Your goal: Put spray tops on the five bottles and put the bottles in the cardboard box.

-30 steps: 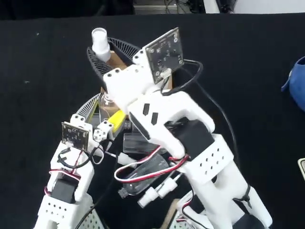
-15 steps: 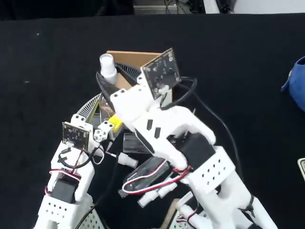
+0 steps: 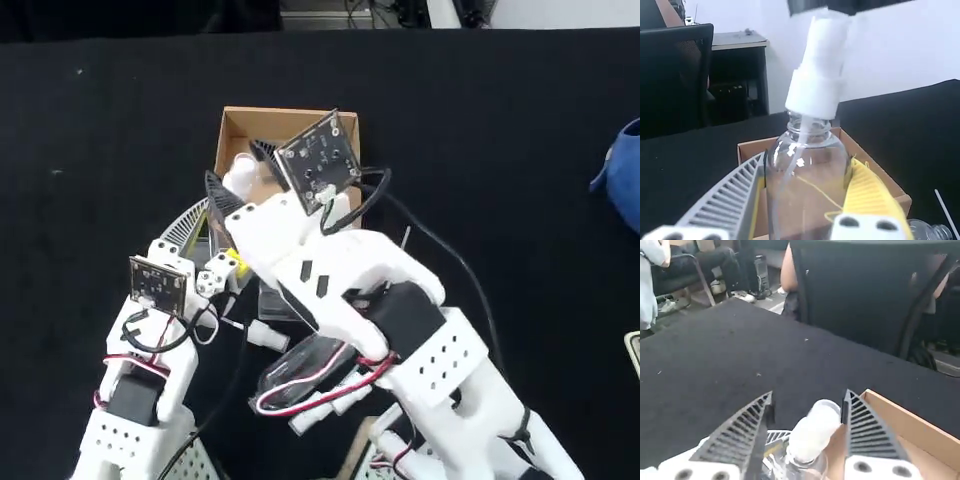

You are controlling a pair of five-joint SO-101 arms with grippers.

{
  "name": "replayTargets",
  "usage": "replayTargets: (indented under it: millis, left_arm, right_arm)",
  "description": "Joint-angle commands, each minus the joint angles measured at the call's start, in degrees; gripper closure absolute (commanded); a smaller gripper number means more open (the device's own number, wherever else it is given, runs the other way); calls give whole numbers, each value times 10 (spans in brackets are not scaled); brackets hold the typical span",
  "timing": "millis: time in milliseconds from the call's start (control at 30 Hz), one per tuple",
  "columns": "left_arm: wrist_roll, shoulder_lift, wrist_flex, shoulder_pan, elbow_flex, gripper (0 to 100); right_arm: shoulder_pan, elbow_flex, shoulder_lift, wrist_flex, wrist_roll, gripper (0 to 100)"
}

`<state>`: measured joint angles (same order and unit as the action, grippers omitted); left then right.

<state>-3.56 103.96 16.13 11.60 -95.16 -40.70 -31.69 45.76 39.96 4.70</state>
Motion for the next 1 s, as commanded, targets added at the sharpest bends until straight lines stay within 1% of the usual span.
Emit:
replayTargets:
  millis: [0,167,267,367,467,567,667,833,967]
  left_arm:
    - [4,5,-11,7,10,970]
    - [4,5,-11,7,10,970]
    - [4,5,-11,7,10,970]
    - [4,5,-12,7,9,970]
    - [4,5,-12,7,9,970]
    - [4,5,-11,7,9,970]
    - [4,5,-11,7,9,970]
    - [4,5,-10,7,9,970]
    - [4,5,-10,7,9,970]
  right_arm:
    - [-4,70,24,13,-6,821]
    - [48,143,37,82,-9,979]
    - [103,173,19,115,-38,985]
    - [136,174,-28,120,-29,988]
    - [135,170,-79,120,-25,988]
    - [109,172,-109,120,-28,988]
    - [73,170,-120,121,-29,987]
    - [42,175,-118,144,-30,987]
    - [49,184,-118,145,-30,987]
